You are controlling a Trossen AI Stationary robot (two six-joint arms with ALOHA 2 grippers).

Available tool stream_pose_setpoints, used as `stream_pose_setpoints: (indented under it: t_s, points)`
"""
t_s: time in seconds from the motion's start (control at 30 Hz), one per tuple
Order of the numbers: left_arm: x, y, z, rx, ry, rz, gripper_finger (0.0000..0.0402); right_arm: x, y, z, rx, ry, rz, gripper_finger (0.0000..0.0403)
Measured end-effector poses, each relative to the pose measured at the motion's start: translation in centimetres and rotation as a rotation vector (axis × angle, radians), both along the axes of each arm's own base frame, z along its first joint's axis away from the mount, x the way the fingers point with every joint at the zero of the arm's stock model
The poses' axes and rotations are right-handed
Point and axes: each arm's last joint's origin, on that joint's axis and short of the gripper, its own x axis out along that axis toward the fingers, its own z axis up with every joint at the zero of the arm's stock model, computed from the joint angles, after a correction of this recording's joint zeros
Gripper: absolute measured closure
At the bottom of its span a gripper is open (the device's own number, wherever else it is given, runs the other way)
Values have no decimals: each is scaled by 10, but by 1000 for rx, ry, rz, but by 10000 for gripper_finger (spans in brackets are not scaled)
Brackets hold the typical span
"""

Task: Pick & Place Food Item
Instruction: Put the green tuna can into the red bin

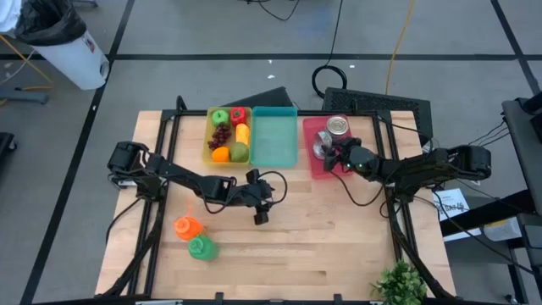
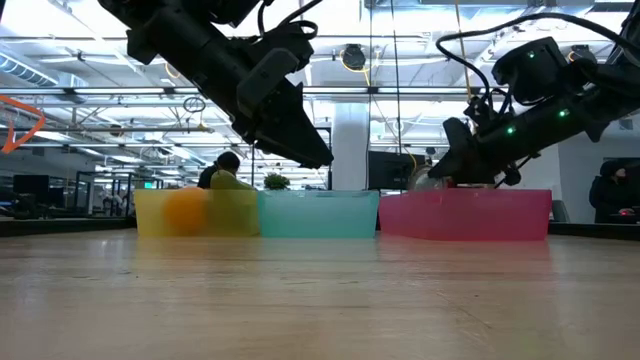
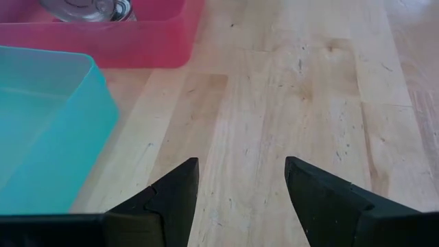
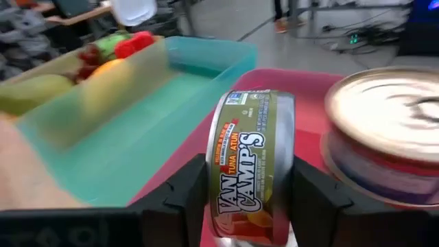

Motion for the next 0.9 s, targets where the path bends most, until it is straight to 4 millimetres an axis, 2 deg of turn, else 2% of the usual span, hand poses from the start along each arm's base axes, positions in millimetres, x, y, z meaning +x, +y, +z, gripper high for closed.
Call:
stream_pose_setpoints:
  t_s: [0.37, 0.63, 0.77, 0.9]
  points:
    - [0, 0, 0, -11, 0, 3, 174, 4, 2, 8, 93, -193, 57, 256]
    - [0, 0, 0, -22, -2, 12, 174, -18, 9, -5, 169, -351, 49, 256]
    - [0, 0, 0, -23, -2, 12, 174, -22, 11, -2, 171, -441, 61, 256]
    - [0, 0, 0, -22, -3, 12, 174, -23, 11, -6, 176, -399, 56, 256]
